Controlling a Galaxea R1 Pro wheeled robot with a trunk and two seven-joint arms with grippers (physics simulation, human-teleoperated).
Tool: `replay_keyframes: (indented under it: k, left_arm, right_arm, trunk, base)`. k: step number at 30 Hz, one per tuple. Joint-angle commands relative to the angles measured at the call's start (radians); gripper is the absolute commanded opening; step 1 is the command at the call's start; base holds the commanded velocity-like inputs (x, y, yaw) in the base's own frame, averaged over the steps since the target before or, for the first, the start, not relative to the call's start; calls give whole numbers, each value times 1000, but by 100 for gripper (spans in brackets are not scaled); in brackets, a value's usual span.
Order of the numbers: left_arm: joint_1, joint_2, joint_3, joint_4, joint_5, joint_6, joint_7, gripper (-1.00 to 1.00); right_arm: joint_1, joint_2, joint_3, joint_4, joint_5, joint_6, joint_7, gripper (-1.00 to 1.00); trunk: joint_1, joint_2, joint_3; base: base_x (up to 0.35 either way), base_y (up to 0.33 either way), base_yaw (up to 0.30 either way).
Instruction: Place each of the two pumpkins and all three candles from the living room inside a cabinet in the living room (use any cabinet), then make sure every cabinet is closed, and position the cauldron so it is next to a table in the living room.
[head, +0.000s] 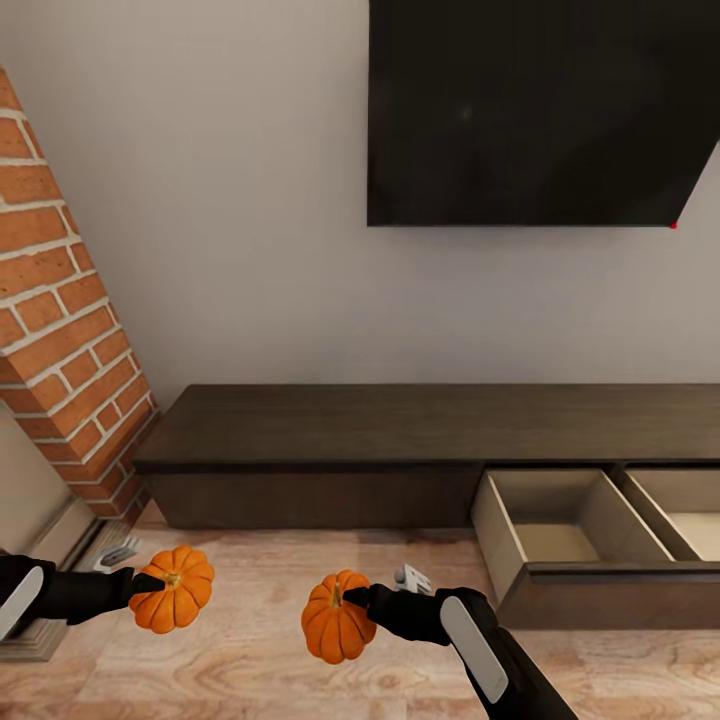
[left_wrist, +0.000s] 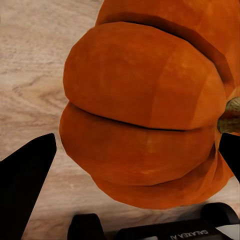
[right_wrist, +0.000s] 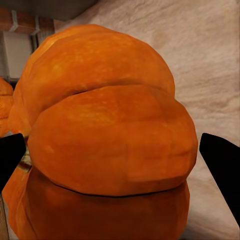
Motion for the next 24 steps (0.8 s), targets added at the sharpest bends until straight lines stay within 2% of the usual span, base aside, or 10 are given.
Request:
replay_keyframes:
  k: [1,7,12,15,19,24]
  left_arm:
    - [-1,1,-2,0,-3,2,-4,-100]
    - [-1,1,-2,0,-4,-1,11,-100]
    - [-1,0,2,0,5,-1,118,-100]
    - [-1,-1,3,0,5,-2,137,-100]
    - [-1,-15,2,0,-4,-4,156,-100]
    - [-1,-43,2,-1,-2,-5,301,-100]
  right_arm:
    - [0,-1,-1,0,5,4,4,-100]
    - [0,-7,-1,25,7,-33,-9,-100]
    - [0,-9,-1,55,9,-64,-12,-100]
    - [0,-9,-1,60,9,-72,-13,-100]
    - [0,-9,-1,75,8,-81,-13,-100]
    - [0,-9,0,93,9,-114,-13,-100]
  trunk:
    - [-4,7,2]
    - [-27,49,21]
    - [-46,84,37]
    - [-58,105,46]
    - [-73,133,59]
    - [-92,168,74]
  base:
    - [0,0,0]
    - [0,0,0]
    - [0,0,0]
    - [0,0,0]
    - [0,0,0]
    - [0,0,0]
